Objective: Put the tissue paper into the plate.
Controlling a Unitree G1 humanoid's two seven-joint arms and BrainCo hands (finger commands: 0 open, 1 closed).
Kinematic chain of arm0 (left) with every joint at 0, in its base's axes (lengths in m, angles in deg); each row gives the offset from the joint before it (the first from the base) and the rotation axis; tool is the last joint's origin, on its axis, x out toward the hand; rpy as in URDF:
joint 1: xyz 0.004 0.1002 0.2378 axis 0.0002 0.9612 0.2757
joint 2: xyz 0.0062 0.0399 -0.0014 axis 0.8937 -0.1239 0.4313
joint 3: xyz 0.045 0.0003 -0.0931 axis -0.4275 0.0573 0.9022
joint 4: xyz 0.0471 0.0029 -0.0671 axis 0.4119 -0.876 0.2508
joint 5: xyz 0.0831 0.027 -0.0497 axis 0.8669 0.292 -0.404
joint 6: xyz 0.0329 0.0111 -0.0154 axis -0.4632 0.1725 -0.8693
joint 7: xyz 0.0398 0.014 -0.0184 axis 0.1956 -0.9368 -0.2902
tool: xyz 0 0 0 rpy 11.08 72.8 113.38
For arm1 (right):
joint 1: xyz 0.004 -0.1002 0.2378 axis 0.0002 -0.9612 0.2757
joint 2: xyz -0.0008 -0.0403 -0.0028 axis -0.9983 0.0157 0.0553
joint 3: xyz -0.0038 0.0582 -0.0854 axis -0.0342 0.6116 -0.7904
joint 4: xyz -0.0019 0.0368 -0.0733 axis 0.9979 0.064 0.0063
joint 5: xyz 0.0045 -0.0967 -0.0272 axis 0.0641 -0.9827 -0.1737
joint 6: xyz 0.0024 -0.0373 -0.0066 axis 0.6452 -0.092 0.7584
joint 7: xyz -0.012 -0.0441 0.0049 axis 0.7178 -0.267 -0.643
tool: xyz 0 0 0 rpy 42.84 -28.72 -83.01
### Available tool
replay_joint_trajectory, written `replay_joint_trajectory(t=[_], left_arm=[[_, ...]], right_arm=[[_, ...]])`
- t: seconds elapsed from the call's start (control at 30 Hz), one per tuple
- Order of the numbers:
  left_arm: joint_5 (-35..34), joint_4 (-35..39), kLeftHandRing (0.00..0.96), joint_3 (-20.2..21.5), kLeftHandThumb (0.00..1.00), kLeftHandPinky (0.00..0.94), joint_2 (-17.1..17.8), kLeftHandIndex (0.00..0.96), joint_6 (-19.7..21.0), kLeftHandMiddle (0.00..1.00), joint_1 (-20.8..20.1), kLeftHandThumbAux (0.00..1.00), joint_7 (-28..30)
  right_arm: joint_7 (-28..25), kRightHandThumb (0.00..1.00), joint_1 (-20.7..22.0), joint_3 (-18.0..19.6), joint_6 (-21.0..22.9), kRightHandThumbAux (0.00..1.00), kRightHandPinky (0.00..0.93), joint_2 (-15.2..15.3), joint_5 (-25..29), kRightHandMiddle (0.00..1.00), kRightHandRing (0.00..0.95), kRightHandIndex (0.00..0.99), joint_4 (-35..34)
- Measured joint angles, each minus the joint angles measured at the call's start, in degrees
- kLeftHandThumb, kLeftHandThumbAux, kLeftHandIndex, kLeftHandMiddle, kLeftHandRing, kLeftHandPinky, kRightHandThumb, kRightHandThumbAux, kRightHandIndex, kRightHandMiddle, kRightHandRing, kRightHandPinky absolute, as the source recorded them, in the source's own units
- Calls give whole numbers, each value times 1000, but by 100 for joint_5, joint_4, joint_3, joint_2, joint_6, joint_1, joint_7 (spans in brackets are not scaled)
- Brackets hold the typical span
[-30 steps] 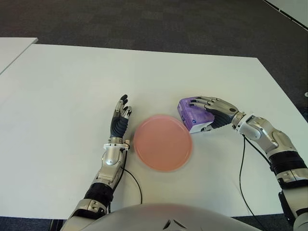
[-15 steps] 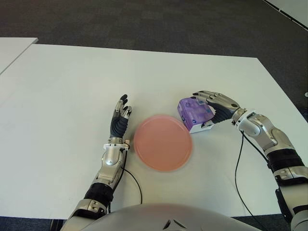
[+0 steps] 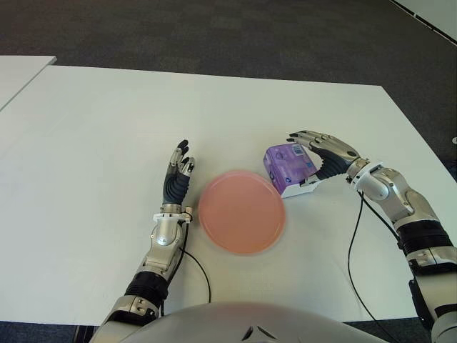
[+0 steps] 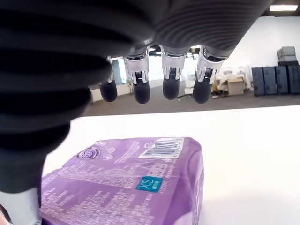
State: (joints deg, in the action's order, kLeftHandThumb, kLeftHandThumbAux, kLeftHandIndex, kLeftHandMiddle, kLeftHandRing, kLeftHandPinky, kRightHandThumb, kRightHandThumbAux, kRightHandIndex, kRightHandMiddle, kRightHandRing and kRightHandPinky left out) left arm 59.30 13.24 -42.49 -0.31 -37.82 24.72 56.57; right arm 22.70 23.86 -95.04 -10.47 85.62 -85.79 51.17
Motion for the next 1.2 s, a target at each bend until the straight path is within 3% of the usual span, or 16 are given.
replay_joint_trajectory(t=[0.53, 1.2], left_arm=[[7, 15, 0, -10, 0, 0, 1, 0, 22, 0, 4, 361, 0], [14, 116, 0, -21, 0, 0, 9, 0, 18, 0, 69, 355, 0]], right_arm=[[-3, 0, 166, -334, -217, 671, 0, -6, -153, 2, 0, 0, 271], [181, 9, 257, -614, -448, 693, 0, -8, -380, 7, 0, 0, 464]])
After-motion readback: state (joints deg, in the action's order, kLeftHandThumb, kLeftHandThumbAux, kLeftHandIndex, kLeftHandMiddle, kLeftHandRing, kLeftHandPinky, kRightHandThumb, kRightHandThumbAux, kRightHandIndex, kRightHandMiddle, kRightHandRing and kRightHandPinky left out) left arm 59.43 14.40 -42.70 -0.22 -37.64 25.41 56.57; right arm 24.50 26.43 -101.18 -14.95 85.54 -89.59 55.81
